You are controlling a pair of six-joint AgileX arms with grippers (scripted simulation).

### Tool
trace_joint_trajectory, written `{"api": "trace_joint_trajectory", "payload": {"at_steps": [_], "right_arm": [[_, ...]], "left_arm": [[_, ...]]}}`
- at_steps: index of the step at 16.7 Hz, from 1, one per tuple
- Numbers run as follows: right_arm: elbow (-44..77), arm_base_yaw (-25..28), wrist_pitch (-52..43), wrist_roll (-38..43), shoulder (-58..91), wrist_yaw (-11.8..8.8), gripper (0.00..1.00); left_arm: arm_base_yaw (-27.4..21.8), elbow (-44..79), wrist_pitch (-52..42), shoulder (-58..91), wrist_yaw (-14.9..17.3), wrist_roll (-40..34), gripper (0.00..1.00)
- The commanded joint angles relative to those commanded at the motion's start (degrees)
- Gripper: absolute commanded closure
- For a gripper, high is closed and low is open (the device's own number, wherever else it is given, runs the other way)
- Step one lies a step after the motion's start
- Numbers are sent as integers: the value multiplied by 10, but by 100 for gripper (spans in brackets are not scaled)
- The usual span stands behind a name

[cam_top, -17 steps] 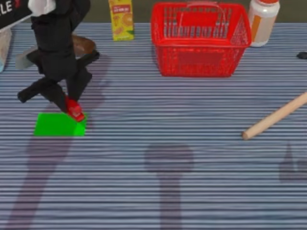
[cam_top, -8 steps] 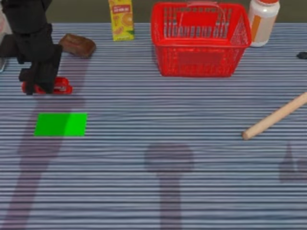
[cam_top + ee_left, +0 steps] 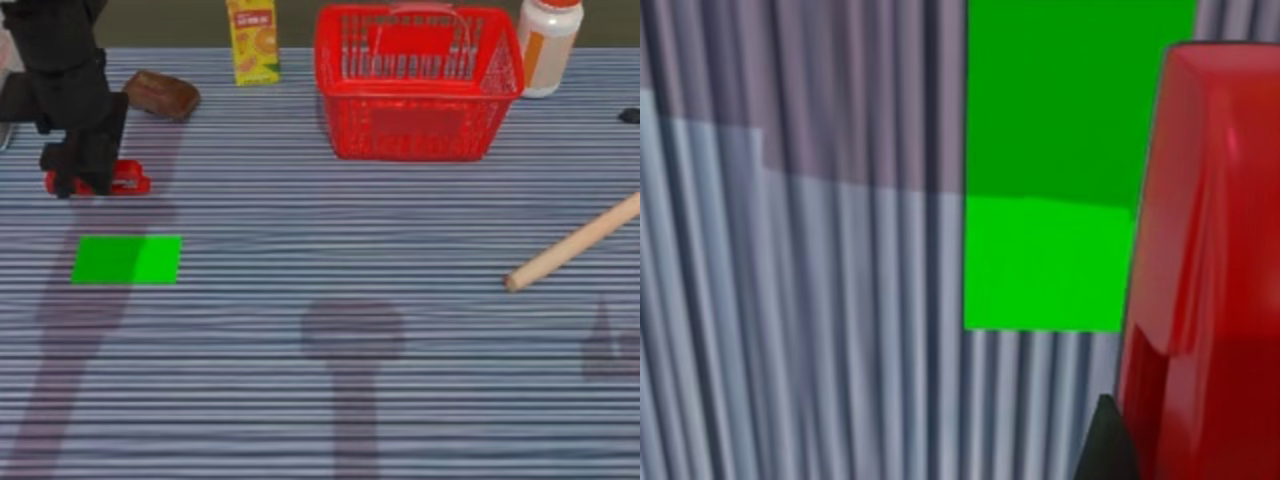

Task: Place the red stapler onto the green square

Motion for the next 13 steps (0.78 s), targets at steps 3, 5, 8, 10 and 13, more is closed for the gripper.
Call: {"api": "trace_joint_trajectory", "payload": {"at_steps": [3,5,8,10,13], "right_arm": [[0,0,0,0,0,0,0],[0,0,0,0,0,0,0],[0,0,0,0,0,0,0],[0,0,0,0,0,0,0],[0,0,0,0,0,0,0]], "left_arm": [[3,-46,58,9,1,1,100],[6,-88,116,19,1,2,100],[9,-143,183,33,0,4,100],[9,-157,198,36,0,4,100],[9,-157,198,36,0,4,100]]}}
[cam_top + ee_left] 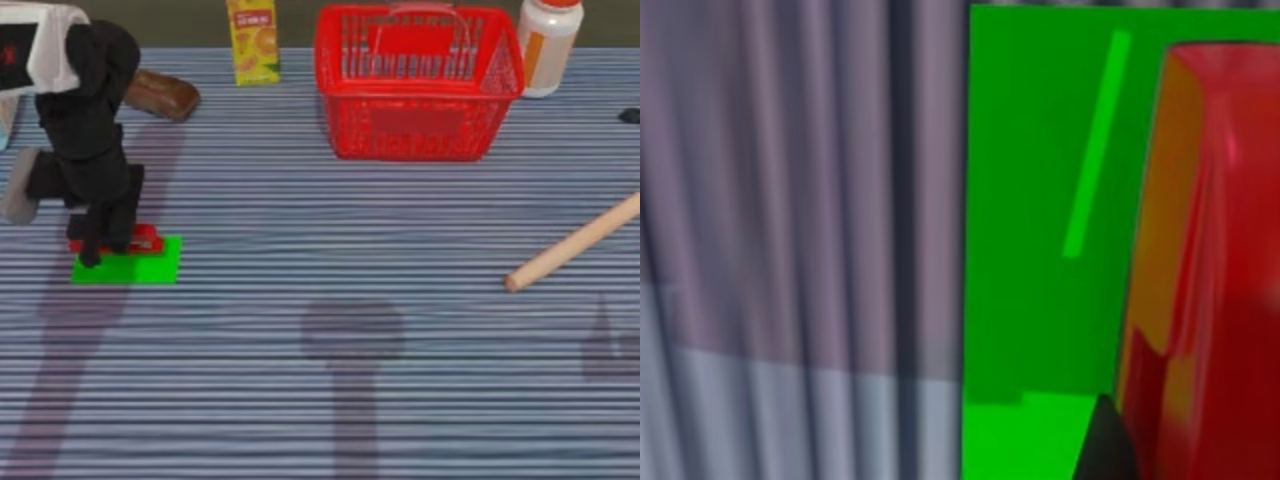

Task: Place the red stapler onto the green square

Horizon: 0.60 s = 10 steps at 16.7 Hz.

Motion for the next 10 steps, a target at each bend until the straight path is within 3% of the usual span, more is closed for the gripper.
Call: {"api": "trace_joint_trajectory", "payload": {"at_steps": [10], "right_arm": [[0,0,0,0,0,0,0]], "left_arm": [[0,0,0,0,0,0,25]]}}
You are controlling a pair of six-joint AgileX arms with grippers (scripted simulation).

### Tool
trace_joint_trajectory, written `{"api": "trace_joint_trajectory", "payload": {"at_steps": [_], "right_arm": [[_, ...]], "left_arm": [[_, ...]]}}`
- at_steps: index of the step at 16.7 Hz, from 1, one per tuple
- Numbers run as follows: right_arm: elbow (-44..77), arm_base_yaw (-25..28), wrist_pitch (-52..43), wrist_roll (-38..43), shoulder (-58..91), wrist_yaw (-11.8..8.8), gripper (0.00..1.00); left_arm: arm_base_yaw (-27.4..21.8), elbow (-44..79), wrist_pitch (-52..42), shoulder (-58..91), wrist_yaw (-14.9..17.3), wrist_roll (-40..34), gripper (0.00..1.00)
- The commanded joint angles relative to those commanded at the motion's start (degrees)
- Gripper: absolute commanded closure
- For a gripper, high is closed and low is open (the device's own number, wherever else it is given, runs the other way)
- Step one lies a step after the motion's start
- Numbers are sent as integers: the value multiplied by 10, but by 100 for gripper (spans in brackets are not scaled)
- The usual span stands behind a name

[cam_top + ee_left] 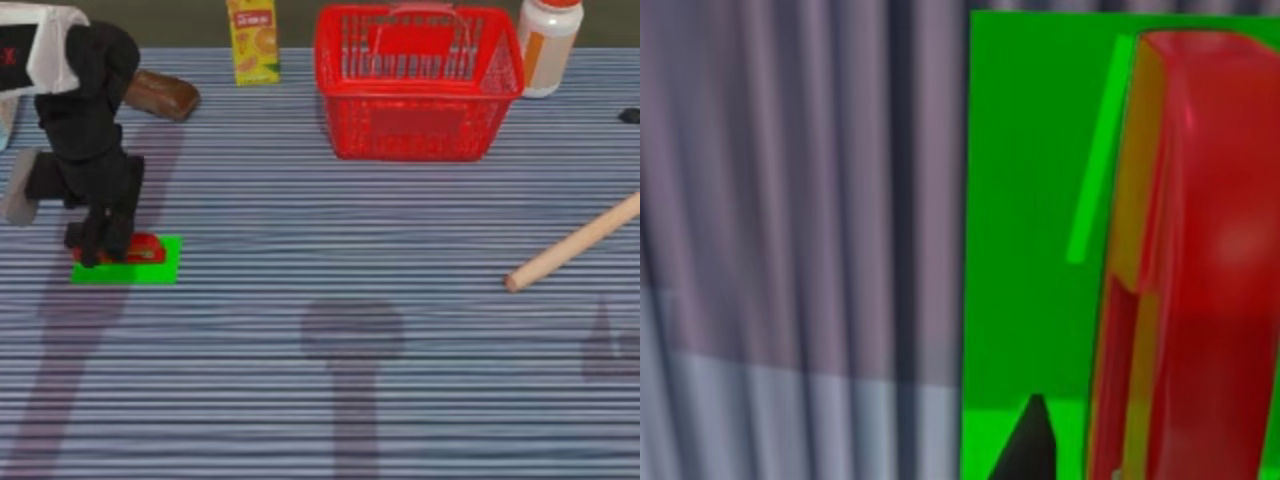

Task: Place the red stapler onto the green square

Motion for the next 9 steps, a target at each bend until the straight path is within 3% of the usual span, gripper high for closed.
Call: {"api": "trace_joint_trajectory", "payload": {"at_steps": [3,9], "right_arm": [[0,0,0,0,0,0,0],[0,0,0,0,0,0,0]], "left_arm": [[0,0,0,0,0,0,2],[0,0,0,0,0,0,0]]}}
